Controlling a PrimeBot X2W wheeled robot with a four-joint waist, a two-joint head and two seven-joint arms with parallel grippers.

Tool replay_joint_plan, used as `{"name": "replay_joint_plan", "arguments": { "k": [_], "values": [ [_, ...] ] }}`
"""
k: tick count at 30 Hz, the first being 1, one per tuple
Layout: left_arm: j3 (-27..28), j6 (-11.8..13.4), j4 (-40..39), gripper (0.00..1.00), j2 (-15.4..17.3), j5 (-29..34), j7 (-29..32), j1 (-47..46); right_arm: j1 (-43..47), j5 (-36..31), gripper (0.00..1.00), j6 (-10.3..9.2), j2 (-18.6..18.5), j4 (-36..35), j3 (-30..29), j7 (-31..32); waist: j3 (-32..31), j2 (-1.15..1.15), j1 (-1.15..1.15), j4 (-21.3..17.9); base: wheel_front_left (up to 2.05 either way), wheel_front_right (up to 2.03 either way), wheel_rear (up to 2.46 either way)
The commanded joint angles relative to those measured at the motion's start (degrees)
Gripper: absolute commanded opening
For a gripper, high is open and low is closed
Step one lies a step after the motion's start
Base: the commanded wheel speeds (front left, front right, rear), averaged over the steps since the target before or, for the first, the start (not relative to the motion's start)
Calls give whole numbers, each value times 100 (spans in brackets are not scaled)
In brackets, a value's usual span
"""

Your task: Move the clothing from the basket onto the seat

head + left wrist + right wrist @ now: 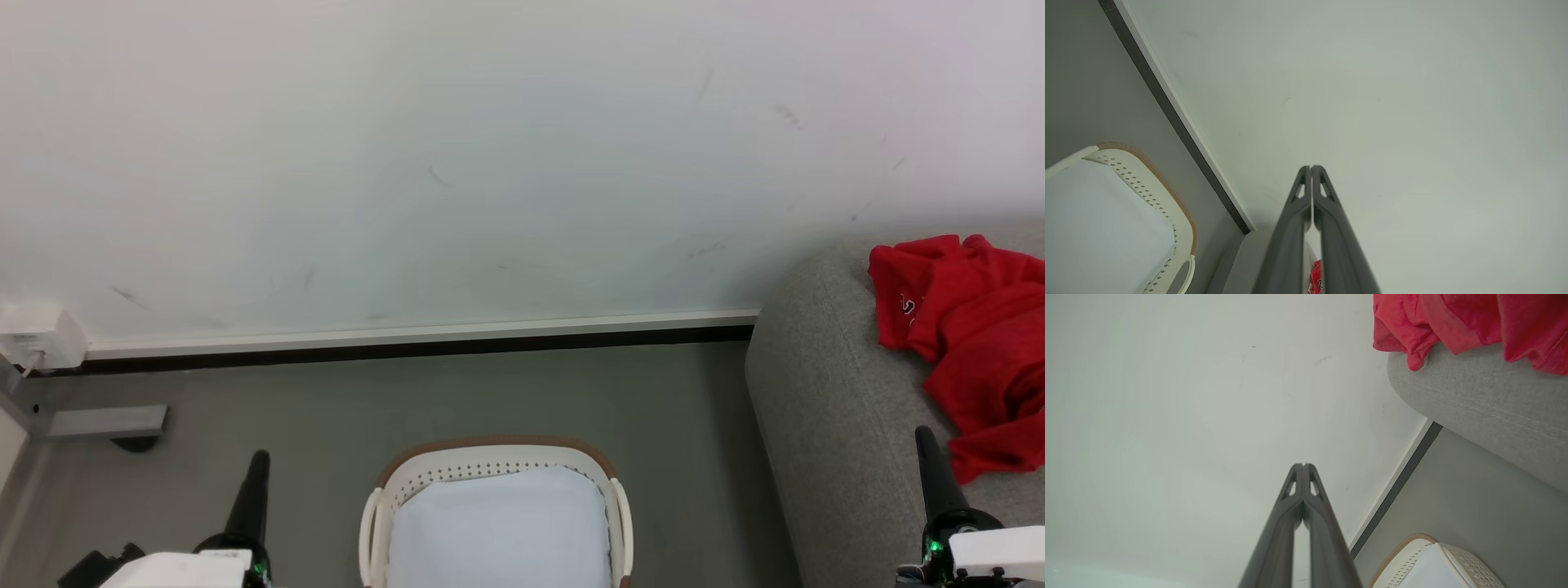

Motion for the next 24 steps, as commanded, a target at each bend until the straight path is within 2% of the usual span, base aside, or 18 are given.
{"name": "replay_joint_plan", "arguments": {
  "k": [1, 24],
  "values": [
    [41, -16, -59, 0, 51, -197, 48, -84, 47, 126, 0, -9, 1, -45, -64, 43, 1, 0, 0, 3, 0, 0, 0],
    [81, -20, -121, 0, 56, -1159, 308, -93, 94, 874, 0, -11, 117, -102, -316, 311, 24, 0, 0, 48, 0, 0, 0]
  ]
}}
